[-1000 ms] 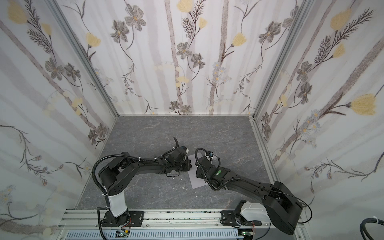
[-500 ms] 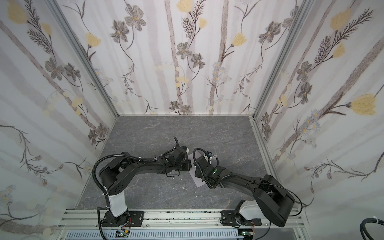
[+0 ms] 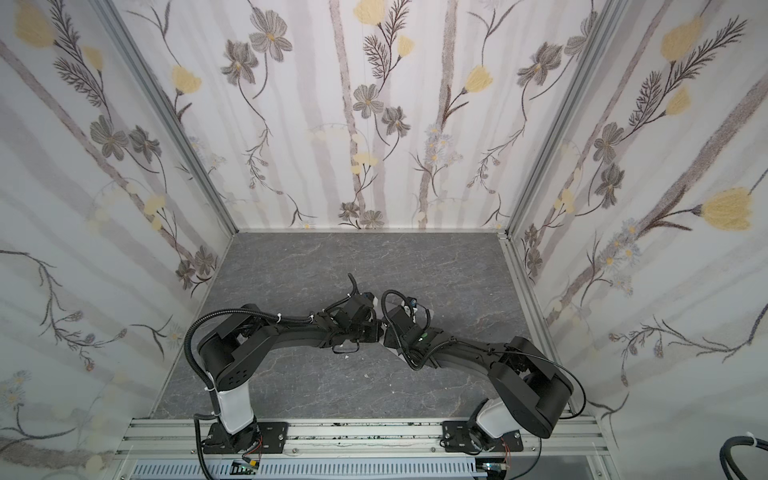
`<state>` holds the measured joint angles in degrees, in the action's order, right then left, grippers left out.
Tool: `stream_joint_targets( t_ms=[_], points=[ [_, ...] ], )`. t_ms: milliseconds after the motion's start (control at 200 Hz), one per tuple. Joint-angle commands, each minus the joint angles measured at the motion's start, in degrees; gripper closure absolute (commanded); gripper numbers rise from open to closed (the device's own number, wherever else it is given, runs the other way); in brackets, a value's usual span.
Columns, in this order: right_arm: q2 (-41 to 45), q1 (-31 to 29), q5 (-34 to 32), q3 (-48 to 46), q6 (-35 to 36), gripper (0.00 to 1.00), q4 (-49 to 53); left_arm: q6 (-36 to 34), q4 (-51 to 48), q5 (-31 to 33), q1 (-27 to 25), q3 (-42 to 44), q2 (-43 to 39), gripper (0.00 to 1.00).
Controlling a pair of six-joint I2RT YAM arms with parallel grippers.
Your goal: Place the letter into the envelope and seal it
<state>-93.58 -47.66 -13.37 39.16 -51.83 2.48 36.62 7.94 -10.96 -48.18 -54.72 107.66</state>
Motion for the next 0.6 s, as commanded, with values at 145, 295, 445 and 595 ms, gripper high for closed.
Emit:
stream_joint_targets(
  t_ms=[145, 295, 445, 595],
  points=[
    [-1.77, 0.17, 2.87, 0.19, 0.15, 1.00, 0.93, 0.12, -6.10, 1.56, 0.00, 0.66, 0.19, 1.00],
    [3.14, 0.29, 2.74, -2.39, -0.61, 1.00, 2.45, 0.12, -6.16, 2.15, 0.09, 0.85, 0.05, 1.00],
    [7.54, 0.29, 3.92, -4.18, -0.90, 1.00, 4.62, 0.04, -6.14, 2.19, 0.15, 0.03, 0.56, 1.00],
    [9.99, 0.29, 4.59, -3.12, -0.17, 1.00, 7.46, -0.67, -6.34, 2.28, 0.11, -1.38, 0.46, 1.00]
  ],
)
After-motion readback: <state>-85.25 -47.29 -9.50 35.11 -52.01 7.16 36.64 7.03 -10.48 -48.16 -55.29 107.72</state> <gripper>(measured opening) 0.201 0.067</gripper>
